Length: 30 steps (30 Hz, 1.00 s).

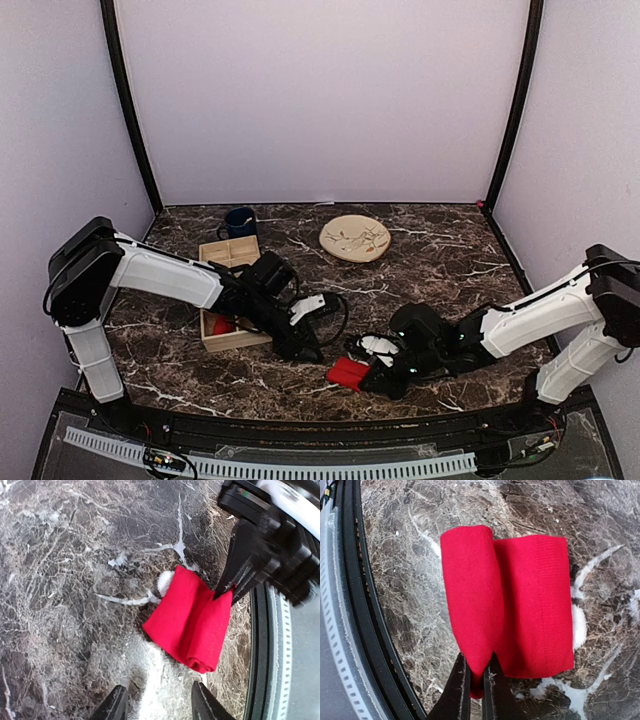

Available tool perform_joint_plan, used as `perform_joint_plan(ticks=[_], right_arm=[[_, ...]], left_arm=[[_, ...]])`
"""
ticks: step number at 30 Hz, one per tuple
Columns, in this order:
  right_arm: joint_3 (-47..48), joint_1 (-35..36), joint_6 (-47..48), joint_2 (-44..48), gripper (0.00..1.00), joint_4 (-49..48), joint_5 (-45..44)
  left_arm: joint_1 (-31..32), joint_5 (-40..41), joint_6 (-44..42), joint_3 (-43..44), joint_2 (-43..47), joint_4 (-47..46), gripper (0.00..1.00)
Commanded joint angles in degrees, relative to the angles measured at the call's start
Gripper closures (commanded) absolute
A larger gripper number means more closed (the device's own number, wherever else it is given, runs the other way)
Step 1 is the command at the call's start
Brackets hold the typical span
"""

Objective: Roll the socks
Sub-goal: Roll the sock at the center of the board.

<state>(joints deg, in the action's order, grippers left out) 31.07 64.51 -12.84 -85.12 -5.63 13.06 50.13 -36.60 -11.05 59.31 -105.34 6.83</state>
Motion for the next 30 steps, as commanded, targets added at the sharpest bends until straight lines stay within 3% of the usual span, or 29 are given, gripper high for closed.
perform_joint_plan(ticks=[1,16,30], right_arm=[[-1.0,-2.9,-2.1,-1.1,1.00,-3.0,8.3],[-2.7,-9.4,-6.8,-5.4,1.00,-7.4,21.4],[-4.5,-13.9,-12.5,-9.0,1.00,-13.3,30.4]], left_arm=[[2.6,6.0,2.1,-4.7,4.9,-11.3,0.54],[10.5,17.8,-4.4,-10.5,9.8,-20.0,0.50],[16.9,23.0,-13.2,-10.6,9.5,-17.4,0.50]])
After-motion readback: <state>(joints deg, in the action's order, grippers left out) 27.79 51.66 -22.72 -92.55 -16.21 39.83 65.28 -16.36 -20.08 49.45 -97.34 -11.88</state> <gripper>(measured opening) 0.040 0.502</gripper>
